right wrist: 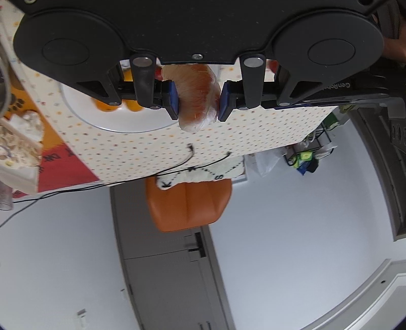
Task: Organize fruits
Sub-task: 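Carry the brown fruit and the pomelo segment over the plate with both tools, then open the left tool to drop the brown fruit while the right tool releases the pomelo segment, then withdraw both tools toward the red plum and the kumquat on the table, then grasp the yellow kumquat with the right tool while the left tool grasps the red plum, then carry the plum and the kumquat over the plate with both tools, then open both tools to drop the plum and the kumquat into the plate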
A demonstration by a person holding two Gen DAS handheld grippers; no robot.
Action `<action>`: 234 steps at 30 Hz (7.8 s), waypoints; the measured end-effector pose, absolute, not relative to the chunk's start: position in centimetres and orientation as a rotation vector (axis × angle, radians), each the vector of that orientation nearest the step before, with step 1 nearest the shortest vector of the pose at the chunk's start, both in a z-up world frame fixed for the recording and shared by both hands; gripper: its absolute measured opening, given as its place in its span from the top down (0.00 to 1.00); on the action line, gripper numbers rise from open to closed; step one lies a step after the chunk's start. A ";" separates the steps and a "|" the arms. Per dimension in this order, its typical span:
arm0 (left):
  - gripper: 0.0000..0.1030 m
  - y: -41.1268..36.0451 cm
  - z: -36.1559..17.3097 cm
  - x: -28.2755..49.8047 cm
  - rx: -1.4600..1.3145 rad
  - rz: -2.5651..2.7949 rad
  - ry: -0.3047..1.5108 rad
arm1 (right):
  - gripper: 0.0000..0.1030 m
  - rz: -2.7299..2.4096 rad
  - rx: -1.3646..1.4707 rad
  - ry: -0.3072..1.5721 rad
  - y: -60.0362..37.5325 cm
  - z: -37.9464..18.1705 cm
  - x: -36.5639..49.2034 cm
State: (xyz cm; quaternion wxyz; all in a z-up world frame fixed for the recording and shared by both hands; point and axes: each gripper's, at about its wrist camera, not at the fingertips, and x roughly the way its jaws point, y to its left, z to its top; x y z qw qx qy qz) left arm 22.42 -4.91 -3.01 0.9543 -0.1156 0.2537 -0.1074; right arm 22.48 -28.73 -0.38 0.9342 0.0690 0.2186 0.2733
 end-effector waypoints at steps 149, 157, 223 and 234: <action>0.46 0.8 -8.6 20.9 -0.244 -0.041 0.644 | 0.75 0.783 0.007 0.622 -20.4 -5.5 21.0; 0.75 0.0 -9.3 22.0 -0.241 -0.054 0.648 | 0.75 0.730 0.029 0.586 -22.3 -4.6 21.0; 0.39 -7.5 -2.8 22.2 -0.209 -0.187 0.567 | 0.47 0.460 0.192 0.477 -31.4 -3.2 21.5; 0.13 -6.8 -1.9 19.4 -0.205 -0.128 0.512 | 0.23 0.477 0.195 0.454 -31.0 -2.6 19.3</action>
